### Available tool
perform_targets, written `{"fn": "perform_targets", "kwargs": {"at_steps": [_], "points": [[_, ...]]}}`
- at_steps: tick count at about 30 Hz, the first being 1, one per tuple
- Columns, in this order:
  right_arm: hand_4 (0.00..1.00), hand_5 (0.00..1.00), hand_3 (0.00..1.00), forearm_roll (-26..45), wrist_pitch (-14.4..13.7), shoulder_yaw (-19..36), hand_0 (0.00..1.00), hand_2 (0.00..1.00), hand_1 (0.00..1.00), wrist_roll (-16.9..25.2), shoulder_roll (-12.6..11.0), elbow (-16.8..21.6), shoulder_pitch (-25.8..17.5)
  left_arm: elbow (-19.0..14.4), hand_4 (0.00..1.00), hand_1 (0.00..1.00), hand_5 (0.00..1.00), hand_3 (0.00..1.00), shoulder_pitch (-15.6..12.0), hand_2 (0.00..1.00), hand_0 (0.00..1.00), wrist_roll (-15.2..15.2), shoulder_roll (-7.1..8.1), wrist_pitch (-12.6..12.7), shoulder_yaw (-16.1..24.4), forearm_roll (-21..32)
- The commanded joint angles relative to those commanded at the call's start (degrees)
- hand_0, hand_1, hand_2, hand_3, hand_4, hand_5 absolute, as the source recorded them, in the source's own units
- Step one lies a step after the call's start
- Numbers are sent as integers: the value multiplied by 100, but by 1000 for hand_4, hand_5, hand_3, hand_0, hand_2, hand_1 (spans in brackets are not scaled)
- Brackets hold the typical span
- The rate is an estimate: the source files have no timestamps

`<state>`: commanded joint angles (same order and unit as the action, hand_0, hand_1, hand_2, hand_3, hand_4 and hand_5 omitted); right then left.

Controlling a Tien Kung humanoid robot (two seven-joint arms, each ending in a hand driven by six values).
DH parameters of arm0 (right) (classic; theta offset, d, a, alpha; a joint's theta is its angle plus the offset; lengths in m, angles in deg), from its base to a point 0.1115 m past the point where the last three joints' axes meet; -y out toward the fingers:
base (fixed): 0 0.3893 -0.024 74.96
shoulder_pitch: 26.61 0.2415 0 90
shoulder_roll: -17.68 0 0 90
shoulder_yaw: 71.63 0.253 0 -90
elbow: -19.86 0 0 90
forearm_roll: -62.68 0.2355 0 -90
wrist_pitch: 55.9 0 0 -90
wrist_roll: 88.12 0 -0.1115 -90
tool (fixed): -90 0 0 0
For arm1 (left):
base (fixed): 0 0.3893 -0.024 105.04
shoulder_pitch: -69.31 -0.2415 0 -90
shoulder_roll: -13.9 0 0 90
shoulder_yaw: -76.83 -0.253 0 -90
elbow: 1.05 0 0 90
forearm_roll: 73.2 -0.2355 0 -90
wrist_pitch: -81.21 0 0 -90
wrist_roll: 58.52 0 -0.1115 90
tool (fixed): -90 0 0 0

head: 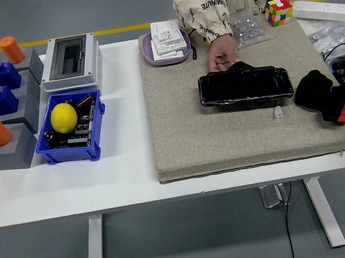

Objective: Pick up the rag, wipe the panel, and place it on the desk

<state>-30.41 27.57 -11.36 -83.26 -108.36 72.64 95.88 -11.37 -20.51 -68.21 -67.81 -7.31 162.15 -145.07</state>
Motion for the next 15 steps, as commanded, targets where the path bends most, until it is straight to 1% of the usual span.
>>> {"fn": "perform_targets", "kwargs": {"at_steps": [3, 9, 11, 15], "points": [[998, 674, 749, -298, 10, -58, 741, 766, 693, -8, -11, 17, 21, 0, 593, 692, 465, 563, 0, 733, 643, -3, 0, 1, 4, -3], [998, 674, 754, -1703, 89, -370, 744, 772, 695, -100, -86, 121, 108, 0, 594, 692, 465, 563, -9, 734, 642, -10, 5, 6, 16, -18], [998, 674, 754, -2042, 151, -471, 744, 772, 695, -158, -97, 148, 138, 0, 594, 692, 465, 563, -13, 734, 642, -14, 8, 6, 10, -17], [998, 678, 758, -2219, 251, -574, 744, 780, 700, -249, -66, 148, 173, 0, 594, 692, 465, 563, -8, 733, 643, -8, 22, 4, -16, -8]]}}
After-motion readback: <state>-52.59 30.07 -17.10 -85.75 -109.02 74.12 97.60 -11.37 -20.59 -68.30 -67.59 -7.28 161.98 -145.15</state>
